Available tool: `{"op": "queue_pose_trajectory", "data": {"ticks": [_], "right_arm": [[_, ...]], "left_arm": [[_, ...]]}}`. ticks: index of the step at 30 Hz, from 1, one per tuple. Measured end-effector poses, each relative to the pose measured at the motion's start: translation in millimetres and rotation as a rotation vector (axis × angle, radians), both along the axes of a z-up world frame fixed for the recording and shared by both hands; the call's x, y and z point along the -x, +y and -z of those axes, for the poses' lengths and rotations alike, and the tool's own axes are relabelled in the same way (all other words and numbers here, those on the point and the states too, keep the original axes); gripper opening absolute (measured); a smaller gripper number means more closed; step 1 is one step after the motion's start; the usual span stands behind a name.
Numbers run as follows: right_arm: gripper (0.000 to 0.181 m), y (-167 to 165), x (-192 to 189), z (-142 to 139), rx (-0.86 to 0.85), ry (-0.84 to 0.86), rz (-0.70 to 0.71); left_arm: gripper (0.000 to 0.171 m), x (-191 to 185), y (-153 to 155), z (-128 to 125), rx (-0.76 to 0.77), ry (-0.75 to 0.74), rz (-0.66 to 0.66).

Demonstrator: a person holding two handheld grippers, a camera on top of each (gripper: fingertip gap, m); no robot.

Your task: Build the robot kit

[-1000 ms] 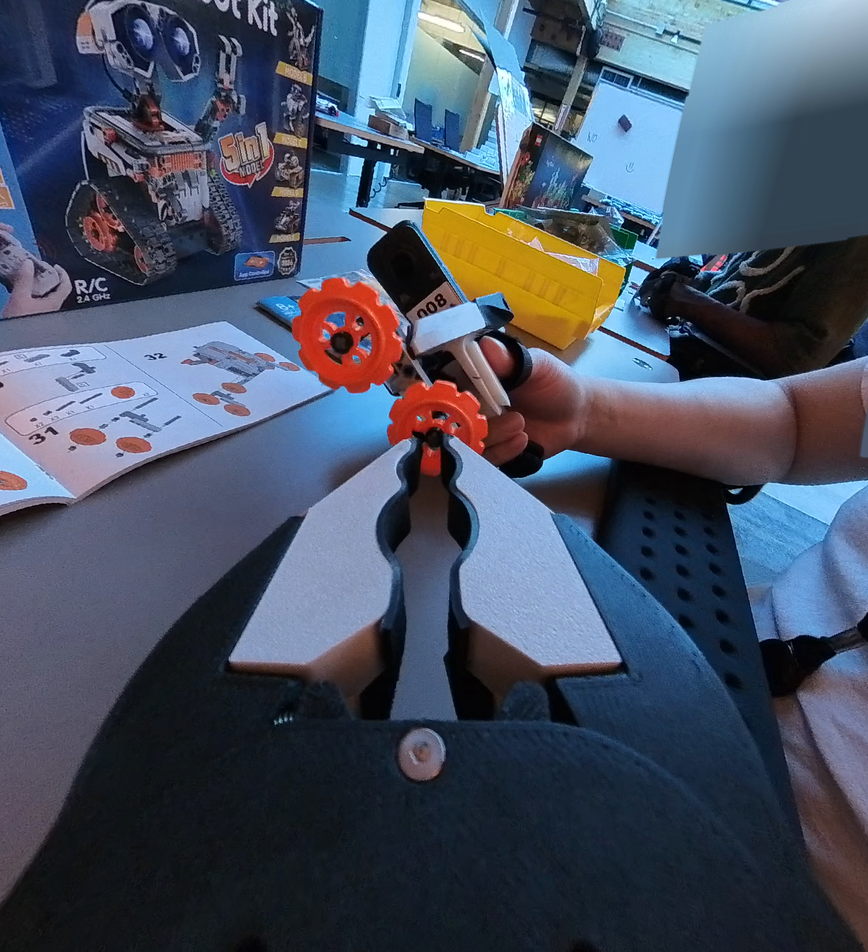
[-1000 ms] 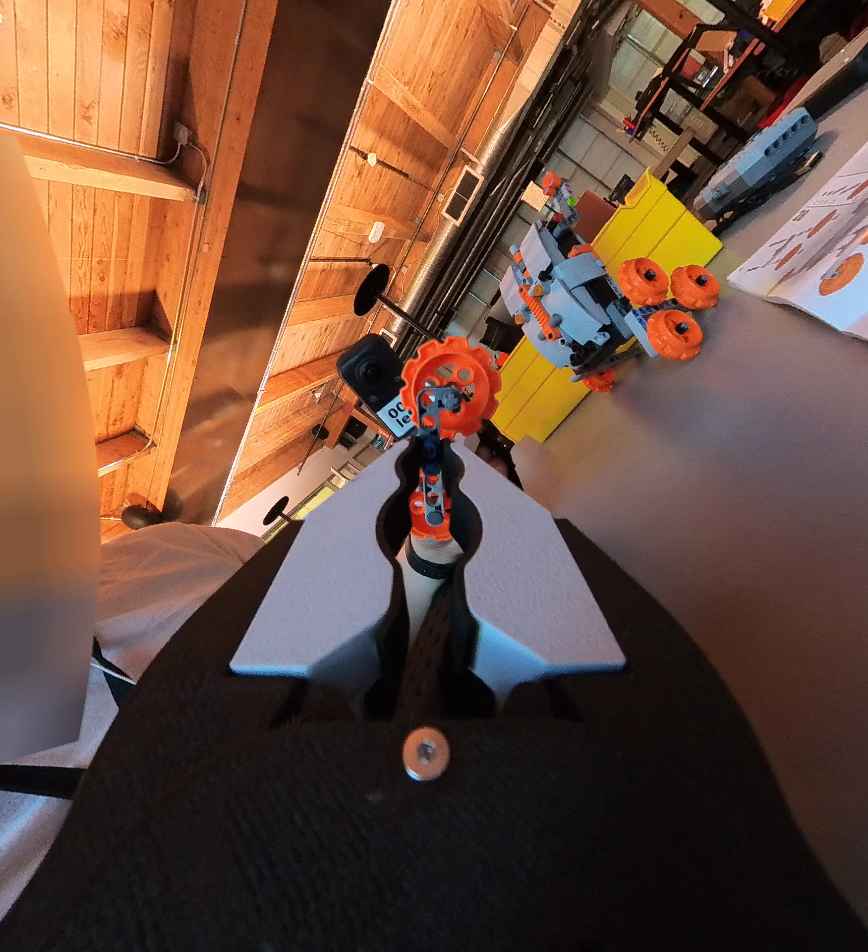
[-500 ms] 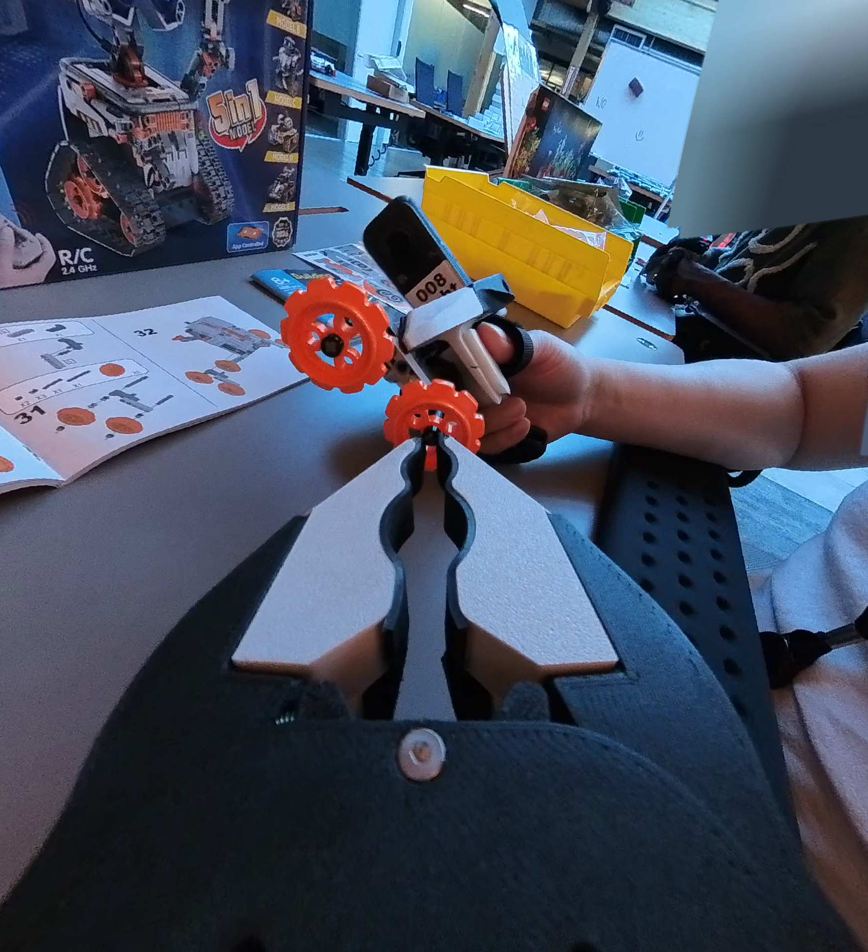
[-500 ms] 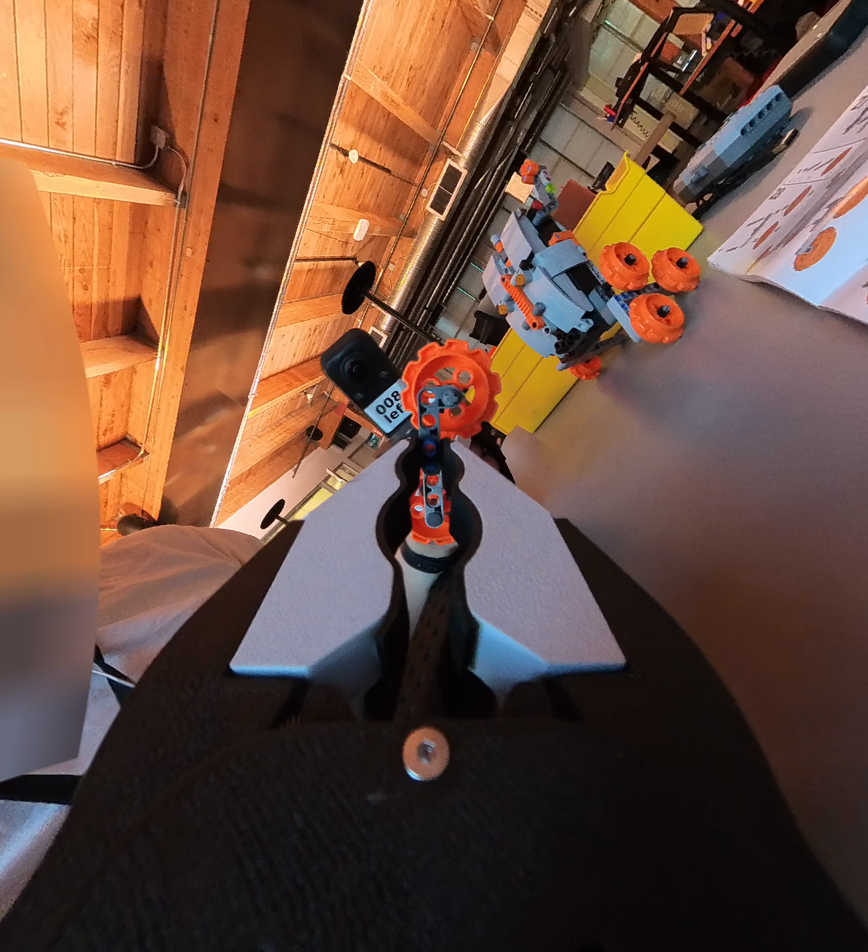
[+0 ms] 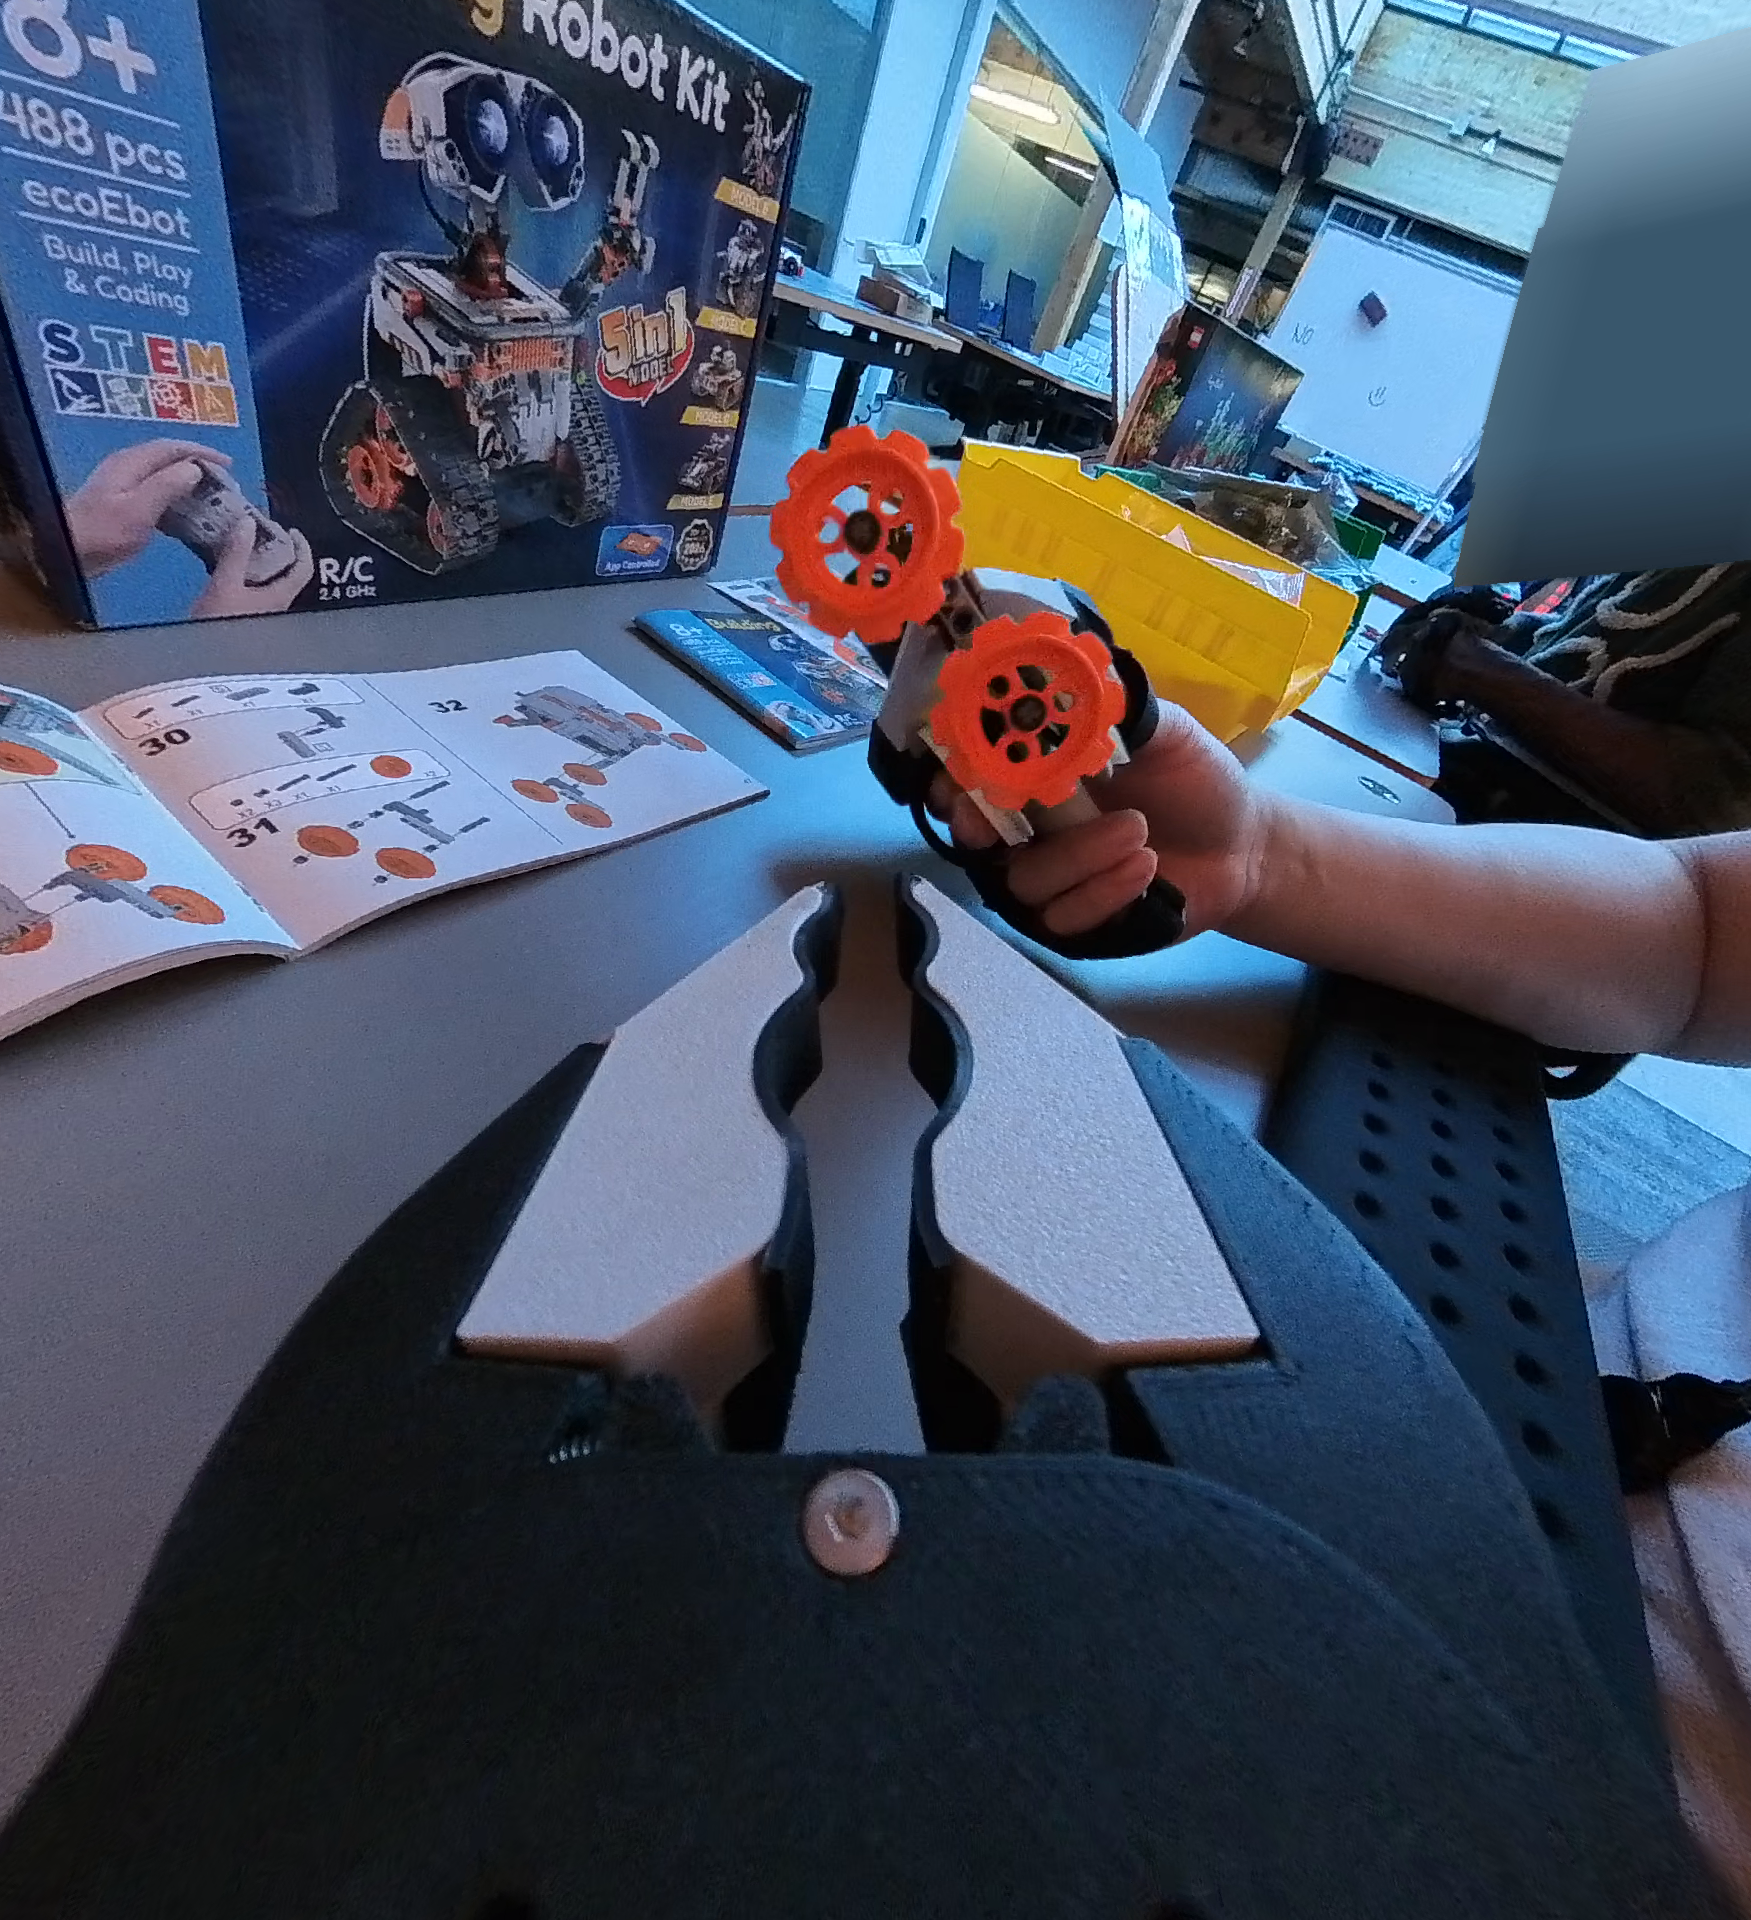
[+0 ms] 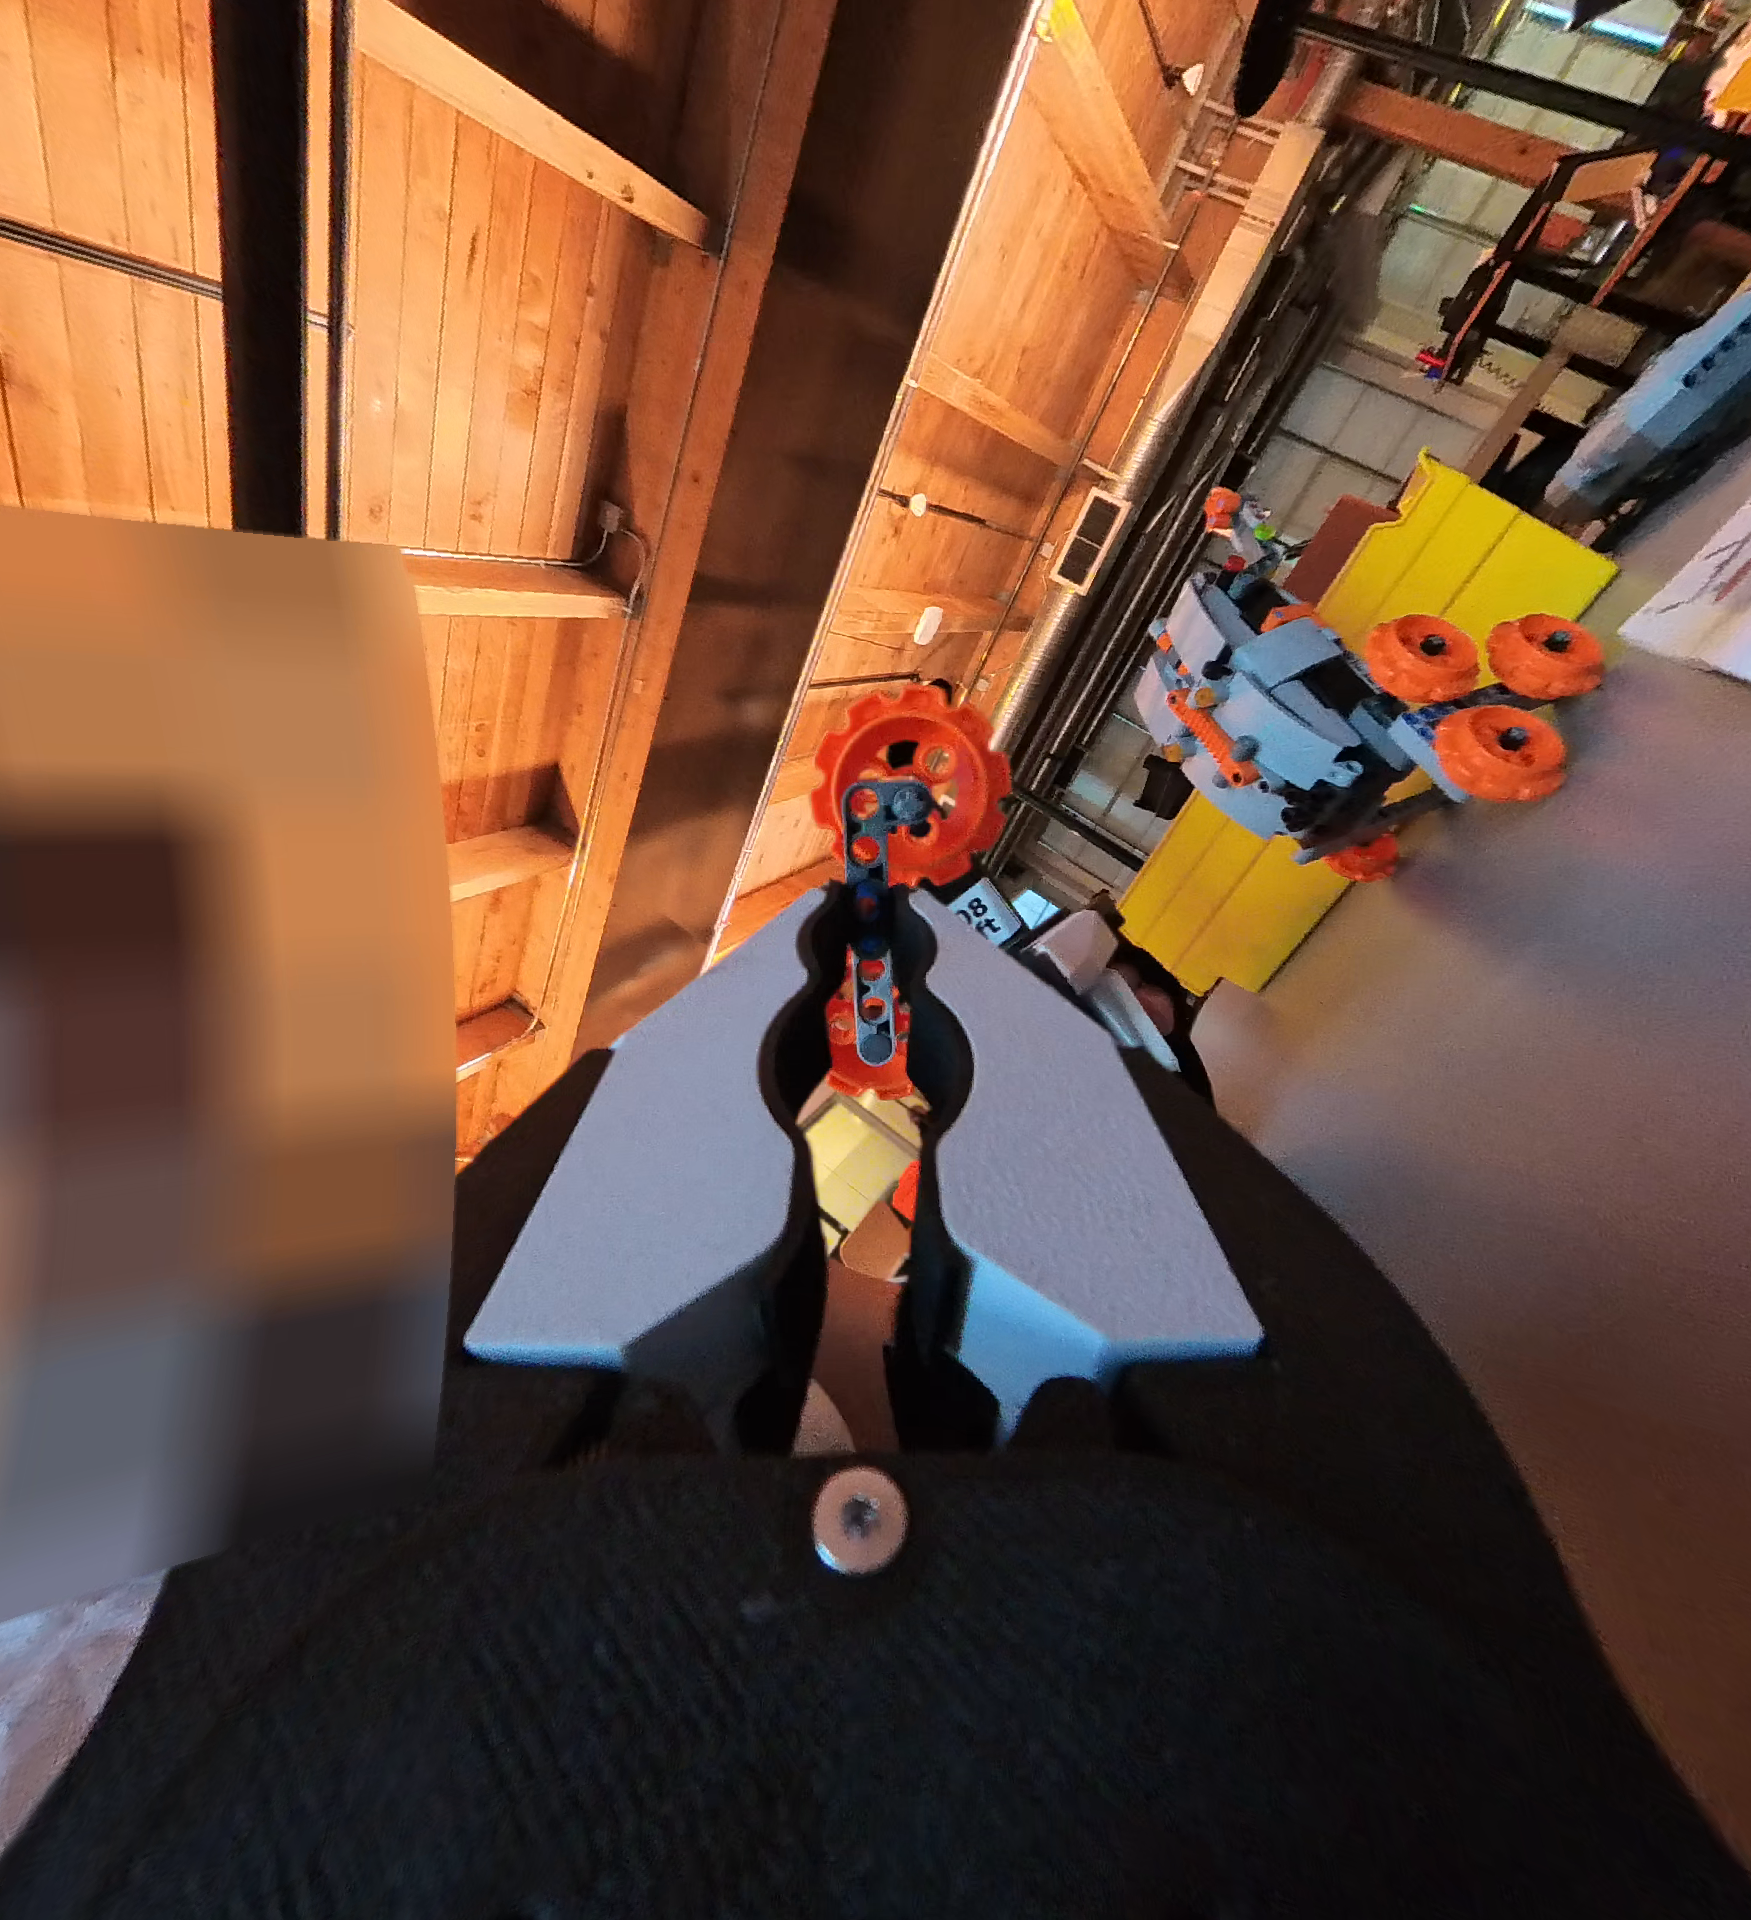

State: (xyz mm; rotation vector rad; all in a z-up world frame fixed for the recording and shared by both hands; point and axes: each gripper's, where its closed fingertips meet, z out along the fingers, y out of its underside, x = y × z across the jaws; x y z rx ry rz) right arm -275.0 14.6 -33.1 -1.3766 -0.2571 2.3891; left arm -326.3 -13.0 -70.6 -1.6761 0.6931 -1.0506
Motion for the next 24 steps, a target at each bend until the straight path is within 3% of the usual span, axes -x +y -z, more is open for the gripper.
{"op": "queue_pose_trajectory", "data": {"ticks": [13, 24], "right_arm": [[0.005, 10, 7, 26, 0.038, -0.147, 0.048], [0.005, 4, 17, 37, -0.031, -0.266, 0.055]], "left_arm": [[0.006, 9, 10, 12, 0.068, 0.025, -0.064], [0.006, 6, 9, 21, 0.060, 0.100, -0.061]]}}
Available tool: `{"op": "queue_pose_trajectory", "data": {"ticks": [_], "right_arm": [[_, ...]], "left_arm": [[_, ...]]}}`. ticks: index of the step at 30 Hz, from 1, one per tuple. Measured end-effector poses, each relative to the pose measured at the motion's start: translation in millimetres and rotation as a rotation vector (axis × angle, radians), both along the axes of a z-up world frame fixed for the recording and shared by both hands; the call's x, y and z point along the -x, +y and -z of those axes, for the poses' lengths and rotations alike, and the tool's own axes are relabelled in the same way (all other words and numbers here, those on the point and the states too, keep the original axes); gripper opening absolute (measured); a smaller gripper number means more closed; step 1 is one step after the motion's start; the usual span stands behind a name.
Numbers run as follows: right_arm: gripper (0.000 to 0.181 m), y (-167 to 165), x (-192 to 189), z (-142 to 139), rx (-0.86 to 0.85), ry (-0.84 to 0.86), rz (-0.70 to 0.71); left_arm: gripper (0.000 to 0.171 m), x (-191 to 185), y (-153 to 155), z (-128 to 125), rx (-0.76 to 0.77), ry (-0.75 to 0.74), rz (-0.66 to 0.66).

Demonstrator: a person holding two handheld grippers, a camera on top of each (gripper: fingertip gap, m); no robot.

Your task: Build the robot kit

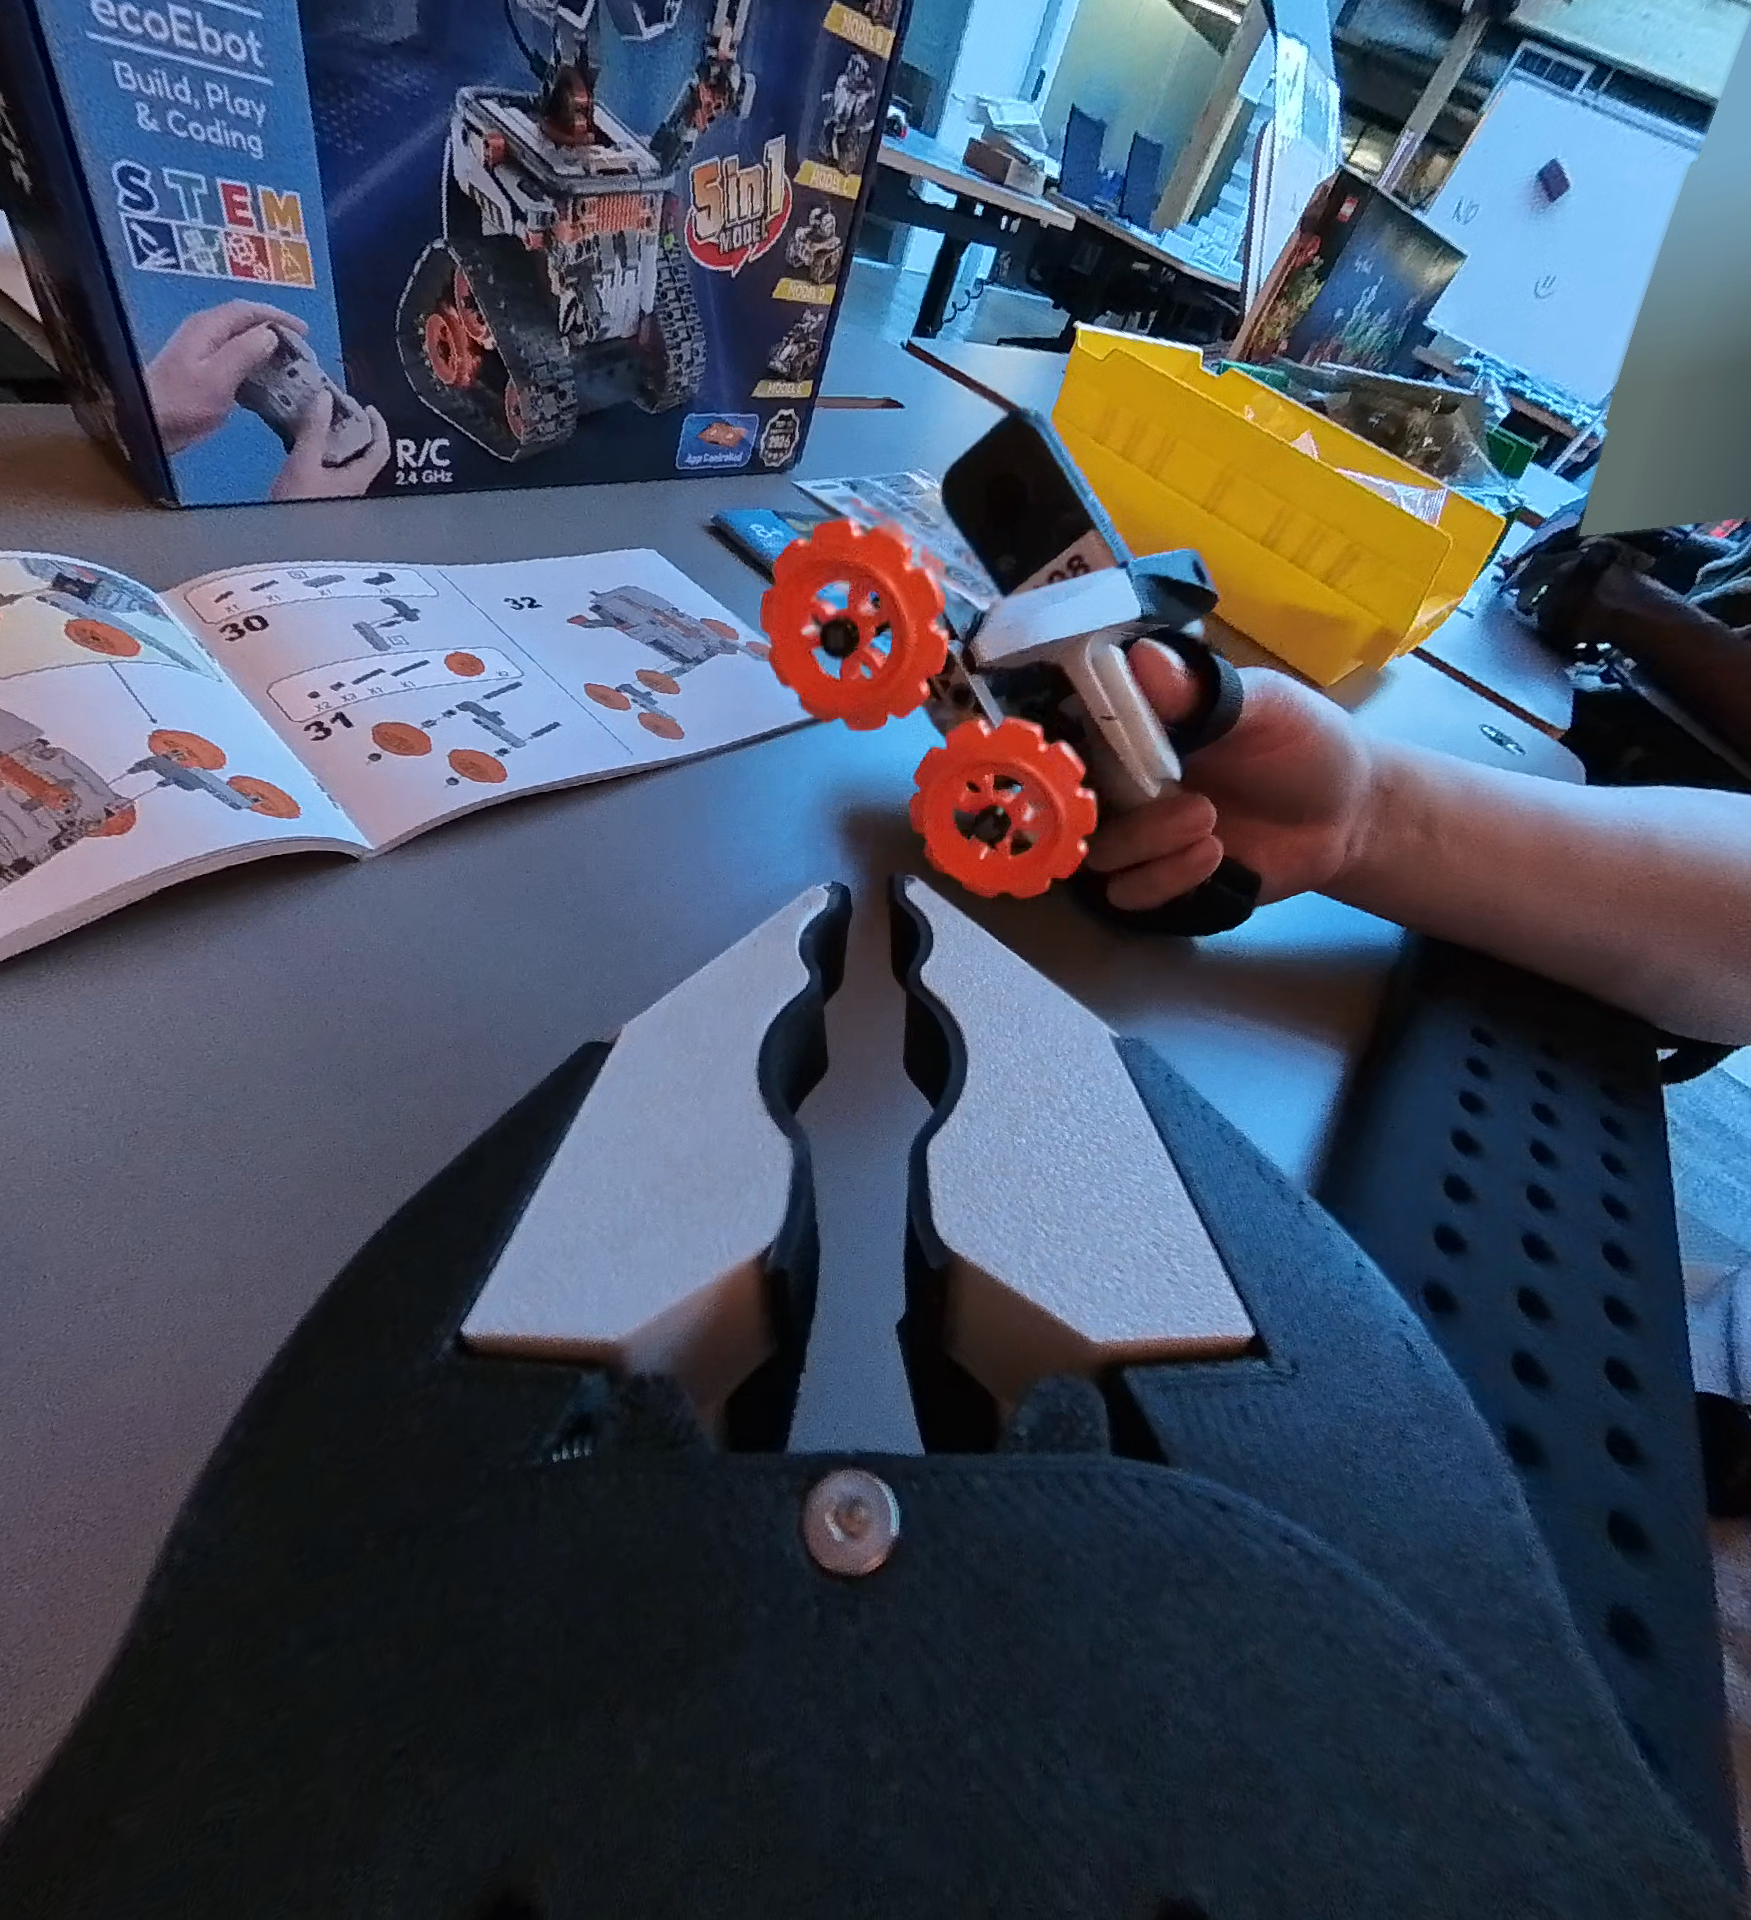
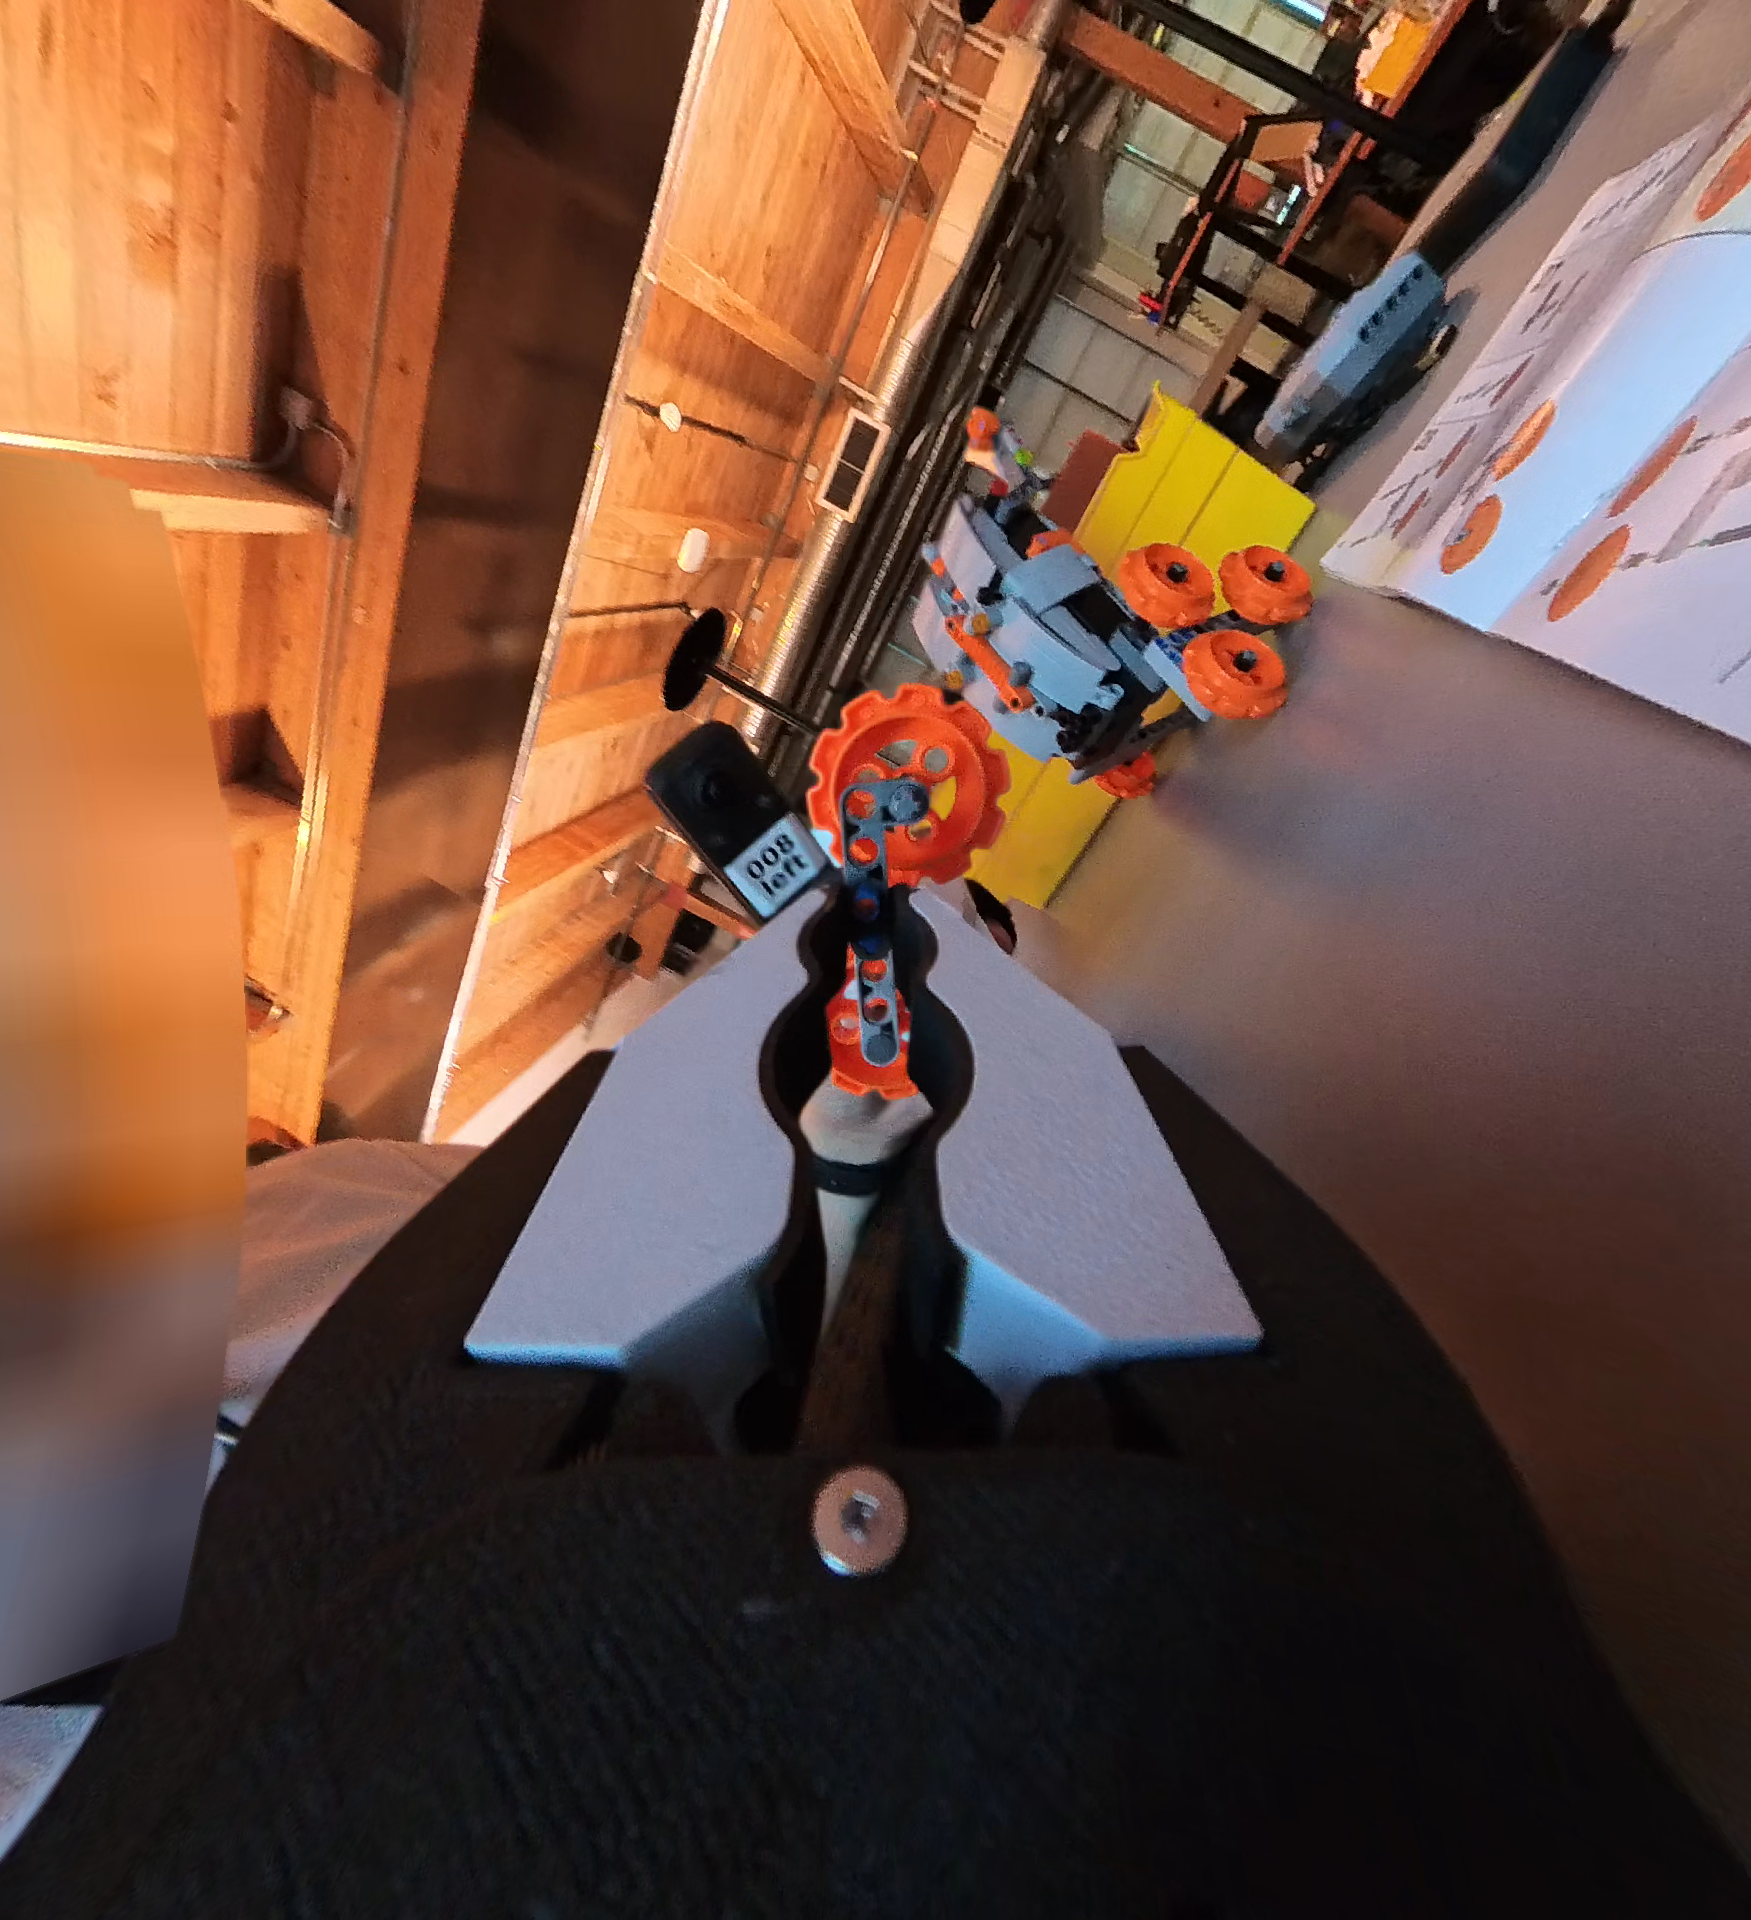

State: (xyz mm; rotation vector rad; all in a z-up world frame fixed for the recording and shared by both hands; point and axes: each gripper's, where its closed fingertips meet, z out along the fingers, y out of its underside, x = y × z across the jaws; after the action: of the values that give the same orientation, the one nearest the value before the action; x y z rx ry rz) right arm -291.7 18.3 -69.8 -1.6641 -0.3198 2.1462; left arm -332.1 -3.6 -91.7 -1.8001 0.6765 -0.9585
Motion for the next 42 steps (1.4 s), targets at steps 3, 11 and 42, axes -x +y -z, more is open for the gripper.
{"op": "queue_pose_trajectory", "data": {"ticks": [3, 11, 42], "right_arm": [[0.005, -6, 6, 5, -0.059, -0.069, -0.011], [0.005, 1, 2, 12, -0.275, -0.267, 0.089], [0.005, 13, -14, 32, -0.245, -0.423, 0.166]], "left_arm": [[0.006, -1, 0, 2, -0.003, 0.018, 0.001], [0.008, 5, 7, 13, -0.051, 0.147, -0.058], [0.011, -2, 5, 41, -0.130, 0.422, -0.040]]}}
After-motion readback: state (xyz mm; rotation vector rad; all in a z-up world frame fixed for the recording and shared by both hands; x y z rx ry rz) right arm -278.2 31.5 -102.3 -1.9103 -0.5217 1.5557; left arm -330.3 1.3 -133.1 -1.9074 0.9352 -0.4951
